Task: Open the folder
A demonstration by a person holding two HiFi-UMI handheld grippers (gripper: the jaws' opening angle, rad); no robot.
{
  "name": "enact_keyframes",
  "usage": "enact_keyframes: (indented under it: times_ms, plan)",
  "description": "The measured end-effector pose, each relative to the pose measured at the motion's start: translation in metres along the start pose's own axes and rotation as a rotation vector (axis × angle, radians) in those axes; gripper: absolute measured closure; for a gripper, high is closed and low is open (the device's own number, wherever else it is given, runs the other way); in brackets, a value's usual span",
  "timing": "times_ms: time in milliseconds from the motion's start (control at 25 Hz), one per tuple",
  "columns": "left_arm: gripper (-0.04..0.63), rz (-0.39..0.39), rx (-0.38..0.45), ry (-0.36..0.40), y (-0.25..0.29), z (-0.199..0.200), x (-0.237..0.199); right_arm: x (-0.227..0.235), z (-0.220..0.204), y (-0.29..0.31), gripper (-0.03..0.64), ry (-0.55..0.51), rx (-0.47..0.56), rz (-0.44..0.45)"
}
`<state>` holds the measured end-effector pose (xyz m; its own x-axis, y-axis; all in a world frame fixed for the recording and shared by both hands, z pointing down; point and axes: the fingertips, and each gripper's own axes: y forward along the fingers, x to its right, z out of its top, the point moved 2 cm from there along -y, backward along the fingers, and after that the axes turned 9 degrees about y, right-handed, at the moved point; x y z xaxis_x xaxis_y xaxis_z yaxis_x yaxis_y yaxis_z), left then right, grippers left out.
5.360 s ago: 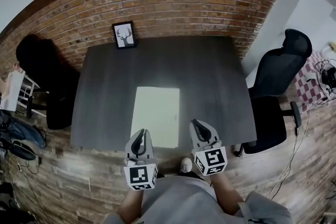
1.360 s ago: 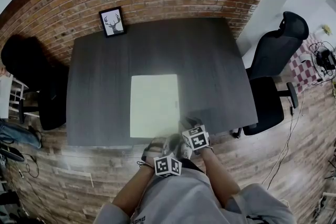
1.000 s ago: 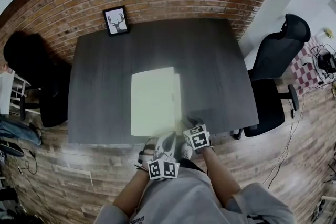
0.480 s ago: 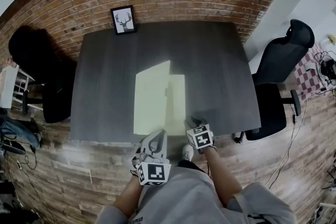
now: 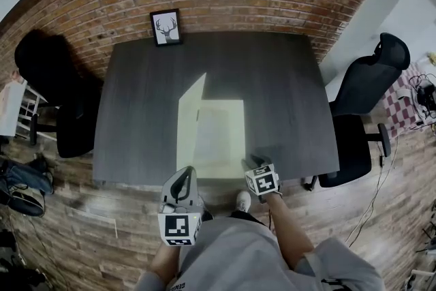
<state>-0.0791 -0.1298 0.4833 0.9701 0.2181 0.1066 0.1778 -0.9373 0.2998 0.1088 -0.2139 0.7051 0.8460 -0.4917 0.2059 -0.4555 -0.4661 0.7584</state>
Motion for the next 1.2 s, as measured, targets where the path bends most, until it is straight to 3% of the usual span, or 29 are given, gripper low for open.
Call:
enact_keyframes:
  times_ms: [160, 400, 680, 1200]
  plan:
    - [0.591, 0.123, -0.006, -0.110, -0.020, -0.008, -0.049, -0.001, 0.000, 0.001, 0.479, 0.000, -0.005, -0.008]
    - [0.592, 0.312, -0.065, -0.163, -0.046, -0.042, -0.116, -0.002, 0.000, 0.002, 0.479, -0.007, -0.007, -0.012]
    - [0.592, 0.463, -0.117, -0.234, -0.056, -0.076, -0.164, -0.001, -0.001, 0.002, 0.479, -0.007, -0.009, -0.017]
    - [0.591, 0.598, -0.294, -0.225, -0.062, -0.141, -0.228, -0.001, 0.000, 0.001, 0.479, -0.004, -0.010, -0.027]
